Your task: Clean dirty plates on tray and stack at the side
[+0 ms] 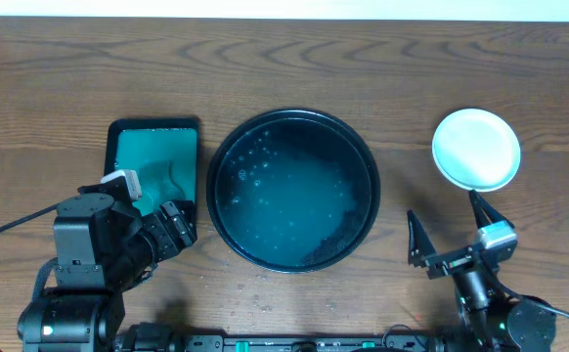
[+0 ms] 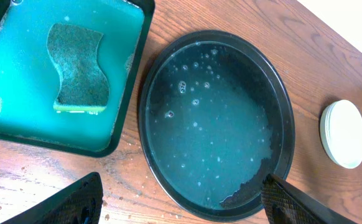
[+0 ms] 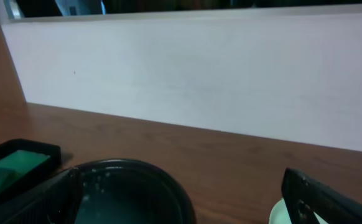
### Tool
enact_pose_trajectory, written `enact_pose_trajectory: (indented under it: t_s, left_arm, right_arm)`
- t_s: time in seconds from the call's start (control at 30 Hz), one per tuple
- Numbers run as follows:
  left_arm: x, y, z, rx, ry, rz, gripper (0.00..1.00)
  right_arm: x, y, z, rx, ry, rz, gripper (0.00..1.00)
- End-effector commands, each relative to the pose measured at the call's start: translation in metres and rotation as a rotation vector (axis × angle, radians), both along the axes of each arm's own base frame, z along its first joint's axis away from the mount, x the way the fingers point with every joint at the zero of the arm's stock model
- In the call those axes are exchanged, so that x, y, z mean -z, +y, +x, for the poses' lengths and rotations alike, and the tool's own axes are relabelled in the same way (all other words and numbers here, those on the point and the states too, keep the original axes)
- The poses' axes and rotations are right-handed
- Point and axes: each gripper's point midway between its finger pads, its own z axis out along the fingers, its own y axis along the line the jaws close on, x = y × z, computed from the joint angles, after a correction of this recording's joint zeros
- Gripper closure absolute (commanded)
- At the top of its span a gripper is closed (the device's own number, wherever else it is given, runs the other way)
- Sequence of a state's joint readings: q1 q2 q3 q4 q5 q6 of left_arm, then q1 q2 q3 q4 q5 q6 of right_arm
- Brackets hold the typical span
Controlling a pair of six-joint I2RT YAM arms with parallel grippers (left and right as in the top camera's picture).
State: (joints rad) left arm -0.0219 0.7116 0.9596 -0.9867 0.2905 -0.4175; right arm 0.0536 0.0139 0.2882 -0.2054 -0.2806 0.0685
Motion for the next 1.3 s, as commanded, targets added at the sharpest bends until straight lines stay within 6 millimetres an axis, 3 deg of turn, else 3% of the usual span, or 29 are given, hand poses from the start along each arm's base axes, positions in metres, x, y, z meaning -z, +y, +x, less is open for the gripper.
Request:
enact_pose_trajectory:
  t_s: [0.0,0.57,0.97,1.27]
  left_arm:
    - [0.000,-0.003,-0.001,0.024,-0.002,-0.002,0.18]
    - [0.000,-0.003,-0.001,0.024,-0.002,-0.002,0.18]
    - [0.000,-0.003,-0.001,0.024,-0.002,-0.002,0.18]
    - [0.000,-0.003,-0.001,0.024,-0.002,-0.002,0.18]
  right_arm:
    - [0.012,-0.001,0.006,0.000,0.002,0.023,0.01]
    - [0.045,-0.002,0.023,0.009,-0.039,0.051,0.01]
    - [0.097,-0.020,0.030,0.091,0.147,0.069,0.01]
    - [0.096,-0.026,0.031,0.119,0.136,0.046,0.01]
